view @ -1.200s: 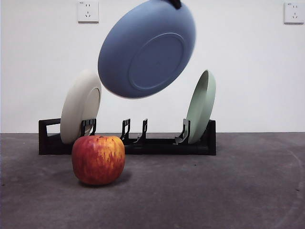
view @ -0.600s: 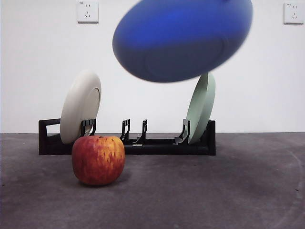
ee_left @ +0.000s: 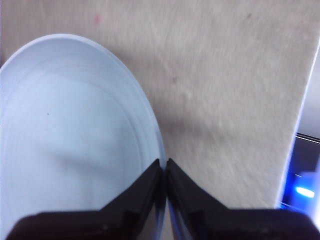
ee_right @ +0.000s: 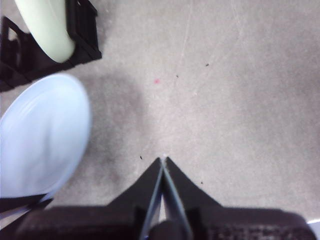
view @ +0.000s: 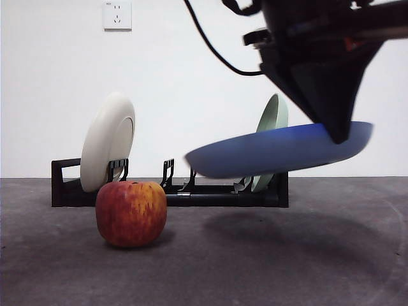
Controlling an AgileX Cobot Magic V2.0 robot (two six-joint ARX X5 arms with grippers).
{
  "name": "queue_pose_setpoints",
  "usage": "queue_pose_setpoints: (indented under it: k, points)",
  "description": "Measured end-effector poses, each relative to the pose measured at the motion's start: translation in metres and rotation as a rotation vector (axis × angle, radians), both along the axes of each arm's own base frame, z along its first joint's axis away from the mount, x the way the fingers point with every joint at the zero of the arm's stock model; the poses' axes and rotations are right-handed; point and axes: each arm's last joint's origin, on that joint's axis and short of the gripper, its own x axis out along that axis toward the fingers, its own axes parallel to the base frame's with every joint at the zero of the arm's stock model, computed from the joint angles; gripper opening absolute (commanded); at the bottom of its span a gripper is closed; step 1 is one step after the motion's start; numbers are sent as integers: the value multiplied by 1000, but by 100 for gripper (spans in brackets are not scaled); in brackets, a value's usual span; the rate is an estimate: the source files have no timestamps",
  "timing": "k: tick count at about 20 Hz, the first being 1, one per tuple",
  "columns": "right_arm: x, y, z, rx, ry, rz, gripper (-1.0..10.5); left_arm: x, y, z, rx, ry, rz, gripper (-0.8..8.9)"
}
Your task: Take the blue plate from the plate rack,put the plate on the table,take the apple from the table,put the apple in the plate
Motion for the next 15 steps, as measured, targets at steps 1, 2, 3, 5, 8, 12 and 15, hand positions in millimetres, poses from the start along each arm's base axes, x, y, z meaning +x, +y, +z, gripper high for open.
queue_pose_setpoints:
  k: [1,2,3,5,8,12,15]
  points:
    - [-2,0,0,0,-7,0,1,1,-3,-2,5,-20,-30,-8]
    - [-3,0,1,2,-12,-2,1,2,-5,-4,21,-37,-61,-8]
    - [-4,0,1,2,-15,-3,1,3,-7,-9,40,-47,-87,-9]
    - [-6,0,1,2,-11,-3,1,5,-12,-21,82,-58,-129,-9]
    - [-8,0,0,3,4,-4,1,8,-18,-41,158,-62,-183,-8]
    - [-8,0,0,3,4,-4,1,13,-27,-59,190,-93,-218,-8]
    - [-8,0,-1,3,8,-3,1,16,-31,-63,168,-119,-218,-8]
